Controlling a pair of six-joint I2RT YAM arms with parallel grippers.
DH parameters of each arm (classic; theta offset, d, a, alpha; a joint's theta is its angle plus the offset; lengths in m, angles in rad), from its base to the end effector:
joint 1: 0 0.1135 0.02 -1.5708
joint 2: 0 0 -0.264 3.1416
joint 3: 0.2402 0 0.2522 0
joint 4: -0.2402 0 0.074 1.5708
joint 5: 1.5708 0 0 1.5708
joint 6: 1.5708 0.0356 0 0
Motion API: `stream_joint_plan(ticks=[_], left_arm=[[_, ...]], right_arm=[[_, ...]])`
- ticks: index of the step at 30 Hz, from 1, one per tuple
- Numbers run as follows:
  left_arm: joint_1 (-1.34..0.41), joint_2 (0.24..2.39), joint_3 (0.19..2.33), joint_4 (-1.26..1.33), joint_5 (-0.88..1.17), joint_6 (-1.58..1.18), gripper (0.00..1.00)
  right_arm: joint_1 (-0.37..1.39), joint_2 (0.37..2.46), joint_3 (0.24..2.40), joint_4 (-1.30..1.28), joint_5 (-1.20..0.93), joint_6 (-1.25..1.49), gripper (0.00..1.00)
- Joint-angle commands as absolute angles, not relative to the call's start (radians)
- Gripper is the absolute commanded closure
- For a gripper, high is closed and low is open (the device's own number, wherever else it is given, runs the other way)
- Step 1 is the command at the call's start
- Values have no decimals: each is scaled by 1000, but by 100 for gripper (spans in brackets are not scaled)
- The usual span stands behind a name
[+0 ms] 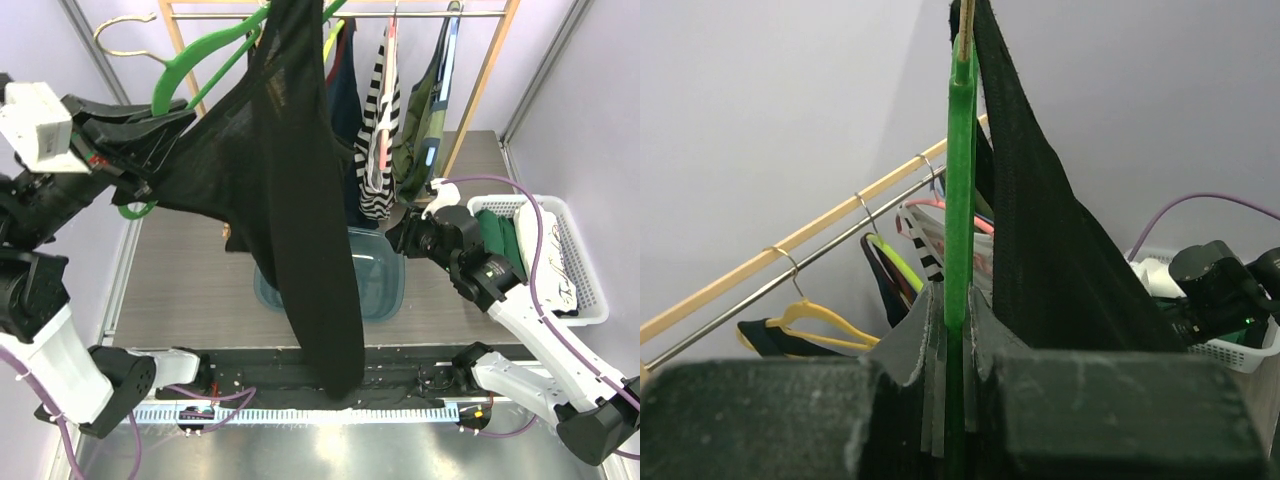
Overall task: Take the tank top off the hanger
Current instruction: Pick up the hanger from the clothesline.
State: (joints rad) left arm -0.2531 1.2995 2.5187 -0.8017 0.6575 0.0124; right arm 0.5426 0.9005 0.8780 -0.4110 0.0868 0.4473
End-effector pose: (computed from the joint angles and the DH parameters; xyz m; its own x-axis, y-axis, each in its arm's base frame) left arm 0.0630 -0.0388 0.6599 0.4017 -0.0938 -0.9110 0.7341 0.6276 0.2591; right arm 0.1742 0.1014 0.3289 -0.5177 0.1910 -0.8340 -0.2475 0.8997 0.3597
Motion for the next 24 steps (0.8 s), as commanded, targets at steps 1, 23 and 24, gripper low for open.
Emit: stream_joint_plan(ticks=[1, 23, 24], left_arm=[[-252, 1350, 2548, -666, 663, 18, 100], [-252, 1445, 2600, -361, 661, -67, 100], [-252, 1447, 2597, -345, 661, -67, 100]], right_arm=[[549, 874, 897, -367, 90, 442, 61], [549, 861, 839, -327, 81, 457, 62], [549, 858, 836, -324, 81, 462, 62]])
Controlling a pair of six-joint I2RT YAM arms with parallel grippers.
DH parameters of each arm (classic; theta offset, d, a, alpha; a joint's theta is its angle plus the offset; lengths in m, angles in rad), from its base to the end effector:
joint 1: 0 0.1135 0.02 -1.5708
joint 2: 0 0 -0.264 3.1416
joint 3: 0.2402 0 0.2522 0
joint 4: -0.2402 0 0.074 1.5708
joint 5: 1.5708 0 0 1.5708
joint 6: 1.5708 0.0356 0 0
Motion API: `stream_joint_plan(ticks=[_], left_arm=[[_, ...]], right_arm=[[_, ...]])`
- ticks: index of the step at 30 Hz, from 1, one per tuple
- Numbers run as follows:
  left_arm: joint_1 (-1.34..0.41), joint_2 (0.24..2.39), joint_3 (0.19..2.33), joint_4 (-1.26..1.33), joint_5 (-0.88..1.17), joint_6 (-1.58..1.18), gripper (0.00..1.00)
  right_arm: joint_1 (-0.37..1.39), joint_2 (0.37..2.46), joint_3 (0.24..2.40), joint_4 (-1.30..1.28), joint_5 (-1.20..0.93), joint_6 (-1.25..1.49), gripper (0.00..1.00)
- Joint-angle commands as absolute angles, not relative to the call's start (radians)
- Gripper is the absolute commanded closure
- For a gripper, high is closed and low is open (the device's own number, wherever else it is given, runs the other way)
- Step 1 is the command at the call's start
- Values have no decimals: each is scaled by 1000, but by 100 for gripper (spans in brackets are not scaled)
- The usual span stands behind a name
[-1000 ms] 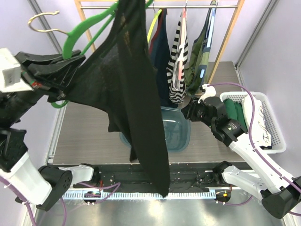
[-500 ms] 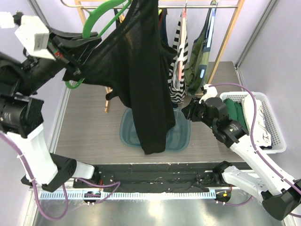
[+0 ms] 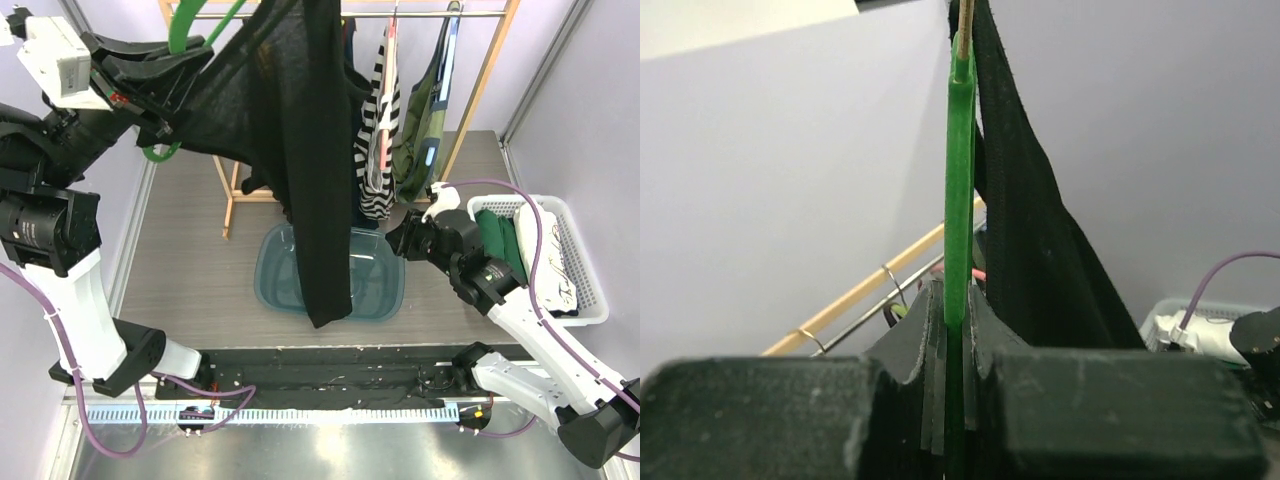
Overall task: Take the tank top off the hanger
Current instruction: Pick up the hanger from the clothesline.
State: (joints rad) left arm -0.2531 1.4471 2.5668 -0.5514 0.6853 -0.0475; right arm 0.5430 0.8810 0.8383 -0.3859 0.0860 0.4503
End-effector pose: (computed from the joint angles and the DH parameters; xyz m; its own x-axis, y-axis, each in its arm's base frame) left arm 0.1162 -0.0533 0.6768 0.4867 -0.1639 -0.8580 0.7342 0.6089 0.3002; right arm 0.1718 0.1001 0.3211 -0.5153 0.1955 -0.8344 -0.2484 0.8978 0.3637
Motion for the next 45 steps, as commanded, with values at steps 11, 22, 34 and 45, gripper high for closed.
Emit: stream_joint_plan(ticks=[11, 22, 34, 45], left_arm=[[-252, 1414, 2516, -421, 673, -26, 100], [-253, 1145, 2013, -695, 818, 58, 100], [-255, 1005, 1608, -750, 845, 90, 100], [-278, 1023, 1554, -744, 854, 91, 100]], right_arm=[[549, 830, 811, -324, 78, 463, 62], [549, 819, 879, -328, 31, 411, 55], [549, 790, 991, -158, -262, 429, 23], [561, 914, 1081, 63, -374, 500, 16]])
